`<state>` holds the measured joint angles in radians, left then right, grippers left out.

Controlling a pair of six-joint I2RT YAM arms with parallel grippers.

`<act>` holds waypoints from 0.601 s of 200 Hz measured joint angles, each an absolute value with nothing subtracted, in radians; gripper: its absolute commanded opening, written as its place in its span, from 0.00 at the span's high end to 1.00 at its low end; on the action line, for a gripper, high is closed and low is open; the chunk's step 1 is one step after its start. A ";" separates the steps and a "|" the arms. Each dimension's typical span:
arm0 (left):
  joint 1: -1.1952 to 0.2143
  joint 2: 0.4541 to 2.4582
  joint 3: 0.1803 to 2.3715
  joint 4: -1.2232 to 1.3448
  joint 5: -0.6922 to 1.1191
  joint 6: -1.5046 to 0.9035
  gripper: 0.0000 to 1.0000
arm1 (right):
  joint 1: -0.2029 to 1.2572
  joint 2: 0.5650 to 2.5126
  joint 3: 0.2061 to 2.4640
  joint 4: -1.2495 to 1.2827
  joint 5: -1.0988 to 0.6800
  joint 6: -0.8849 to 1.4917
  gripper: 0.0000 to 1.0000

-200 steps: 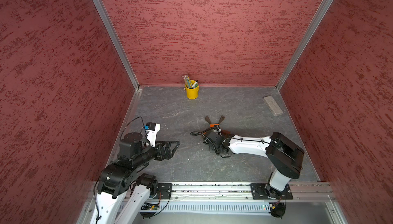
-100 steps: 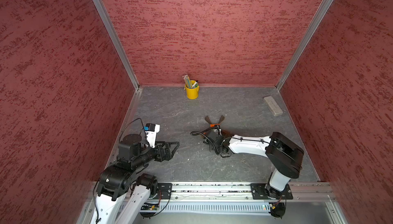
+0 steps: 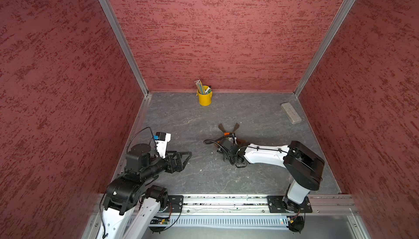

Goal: Assemble a small pinwheel with building blocks
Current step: Assemble the building block at the center of the board, then adjust the building block at the center of the board.

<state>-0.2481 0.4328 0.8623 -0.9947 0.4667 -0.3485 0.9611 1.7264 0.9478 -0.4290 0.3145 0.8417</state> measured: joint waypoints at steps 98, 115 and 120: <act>-0.450 0.950 0.731 -0.603 0.195 -0.360 0.17 | 0.838 1.183 0.844 -0.439 0.374 0.706 0.22; -0.580 1.156 0.773 -0.545 0.064 -0.302 0.19 | 0.742 1.149 0.825 -0.419 0.335 0.598 0.19; -0.606 1.199 0.782 -0.529 0.039 -0.289 0.20 | 0.720 1.143 0.819 -0.413 0.323 0.570 0.18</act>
